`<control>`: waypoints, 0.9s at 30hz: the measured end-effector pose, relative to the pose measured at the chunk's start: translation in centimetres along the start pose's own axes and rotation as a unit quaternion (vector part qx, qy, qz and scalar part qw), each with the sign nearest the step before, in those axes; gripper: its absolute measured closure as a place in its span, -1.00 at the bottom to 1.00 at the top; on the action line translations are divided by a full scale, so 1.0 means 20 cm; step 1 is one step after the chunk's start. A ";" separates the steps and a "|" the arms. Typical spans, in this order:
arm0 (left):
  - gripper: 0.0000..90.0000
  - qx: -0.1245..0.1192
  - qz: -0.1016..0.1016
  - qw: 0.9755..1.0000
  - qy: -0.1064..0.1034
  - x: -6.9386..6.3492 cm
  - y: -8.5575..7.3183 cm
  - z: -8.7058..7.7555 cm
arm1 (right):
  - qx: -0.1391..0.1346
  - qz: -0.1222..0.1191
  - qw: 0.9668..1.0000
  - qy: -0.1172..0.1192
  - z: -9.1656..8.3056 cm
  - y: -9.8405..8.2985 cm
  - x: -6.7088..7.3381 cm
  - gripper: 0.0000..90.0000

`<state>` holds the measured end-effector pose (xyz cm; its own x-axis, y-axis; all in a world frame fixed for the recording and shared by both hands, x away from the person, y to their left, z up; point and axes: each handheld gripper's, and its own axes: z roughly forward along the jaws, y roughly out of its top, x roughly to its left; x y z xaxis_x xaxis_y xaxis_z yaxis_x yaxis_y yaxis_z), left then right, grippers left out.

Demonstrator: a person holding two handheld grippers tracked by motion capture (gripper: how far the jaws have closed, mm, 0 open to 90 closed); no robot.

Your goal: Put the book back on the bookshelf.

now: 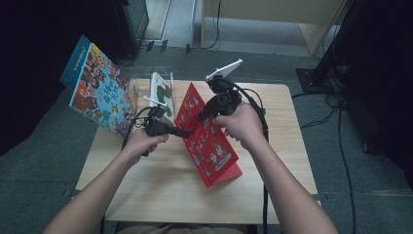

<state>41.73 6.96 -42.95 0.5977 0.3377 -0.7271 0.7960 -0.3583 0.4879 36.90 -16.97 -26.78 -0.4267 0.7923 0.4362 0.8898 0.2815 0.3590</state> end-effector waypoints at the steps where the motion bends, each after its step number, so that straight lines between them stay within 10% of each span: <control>1: -0.64 -0.001 0.000 1.000 -0.002 0.00 0.00 0.00 | 0.000 -0.002 1.000 0.001 0.00 0.00 0.00 0.93; 27: -0.36 -0.013 0.047 0.998 0.048 -0.11 0.02 -0.09 | -0.033 -0.029 0.998 0.045 -0.05 -0.07 -0.04 0.93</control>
<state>40.96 7.58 -40.35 0.6759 0.3863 -0.6276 0.7369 -0.3703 0.5656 35.88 -18.50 -26.72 -0.4929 0.7224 0.4850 0.8518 0.2869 0.4383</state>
